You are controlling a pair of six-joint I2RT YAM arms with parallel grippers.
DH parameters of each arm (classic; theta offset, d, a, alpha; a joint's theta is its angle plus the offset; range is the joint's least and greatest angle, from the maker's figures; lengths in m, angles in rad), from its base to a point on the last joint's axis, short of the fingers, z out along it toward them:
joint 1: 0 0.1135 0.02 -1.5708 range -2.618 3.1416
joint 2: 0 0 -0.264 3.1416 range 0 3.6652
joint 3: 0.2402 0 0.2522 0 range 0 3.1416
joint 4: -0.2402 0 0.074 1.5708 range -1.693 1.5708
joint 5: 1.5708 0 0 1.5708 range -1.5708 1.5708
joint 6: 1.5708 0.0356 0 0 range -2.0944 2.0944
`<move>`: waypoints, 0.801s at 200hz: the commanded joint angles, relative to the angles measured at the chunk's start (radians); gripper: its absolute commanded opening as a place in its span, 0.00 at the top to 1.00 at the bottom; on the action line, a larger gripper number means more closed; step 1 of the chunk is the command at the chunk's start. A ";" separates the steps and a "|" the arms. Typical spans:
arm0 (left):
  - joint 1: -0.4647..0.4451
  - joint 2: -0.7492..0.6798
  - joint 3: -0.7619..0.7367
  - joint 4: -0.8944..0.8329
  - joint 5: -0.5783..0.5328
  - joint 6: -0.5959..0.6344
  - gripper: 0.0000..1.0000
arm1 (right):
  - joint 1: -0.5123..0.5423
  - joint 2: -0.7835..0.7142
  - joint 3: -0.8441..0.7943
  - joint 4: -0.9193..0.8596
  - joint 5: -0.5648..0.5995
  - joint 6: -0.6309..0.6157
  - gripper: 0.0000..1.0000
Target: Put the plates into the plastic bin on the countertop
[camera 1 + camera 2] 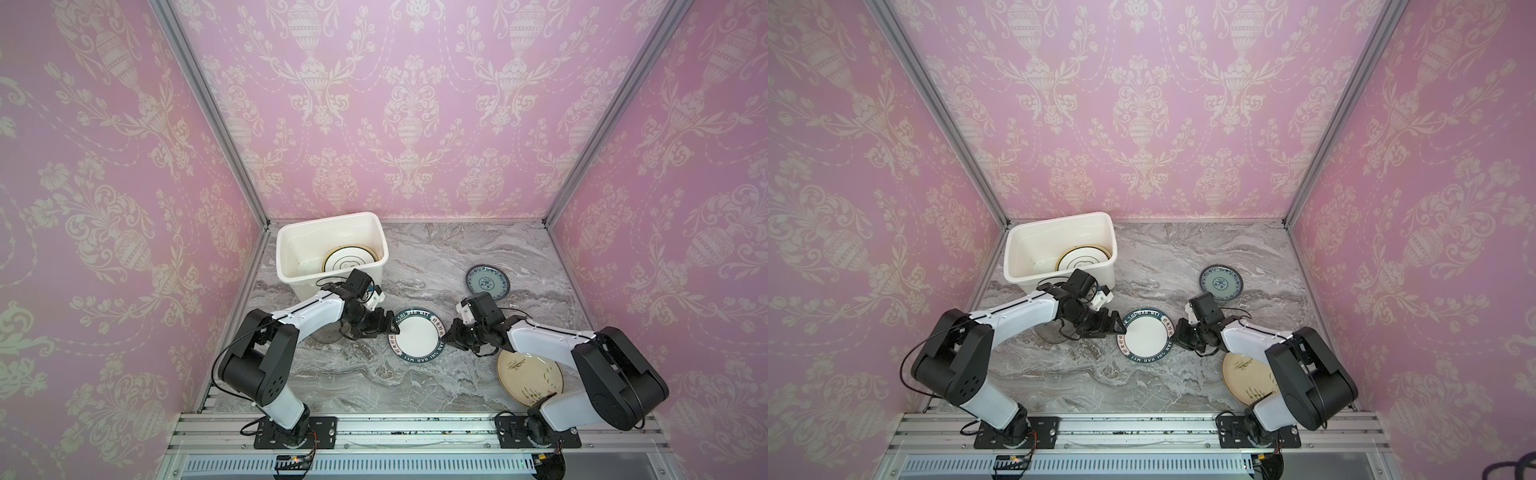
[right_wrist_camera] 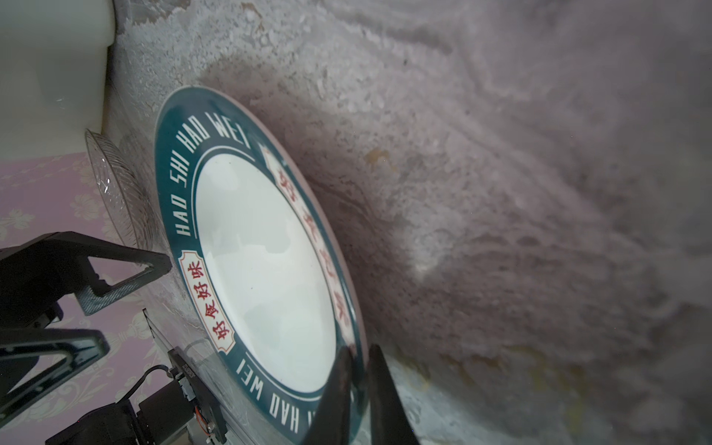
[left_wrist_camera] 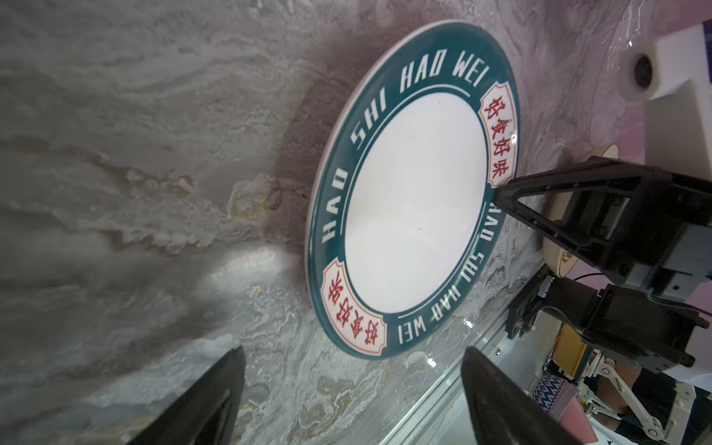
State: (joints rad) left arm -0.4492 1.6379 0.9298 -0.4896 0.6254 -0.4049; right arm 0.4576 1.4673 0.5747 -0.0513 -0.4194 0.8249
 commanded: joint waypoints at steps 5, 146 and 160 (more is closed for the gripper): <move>-0.020 0.035 -0.019 0.109 0.067 -0.014 0.15 | -0.006 0.005 -0.034 -0.084 0.018 -0.027 0.88; -0.051 0.099 0.013 0.157 0.119 -0.035 0.58 | -0.005 0.041 -0.010 -0.085 0.012 -0.017 0.85; -0.052 0.106 0.018 0.157 0.122 -0.036 0.60 | -0.004 0.049 -0.004 -0.083 0.008 -0.013 0.87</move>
State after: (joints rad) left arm -0.4885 1.7187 0.9192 -0.3374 0.7136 -0.4431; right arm 0.4526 1.4765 0.5678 -0.0692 -0.4374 0.8150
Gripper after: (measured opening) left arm 0.413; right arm 0.147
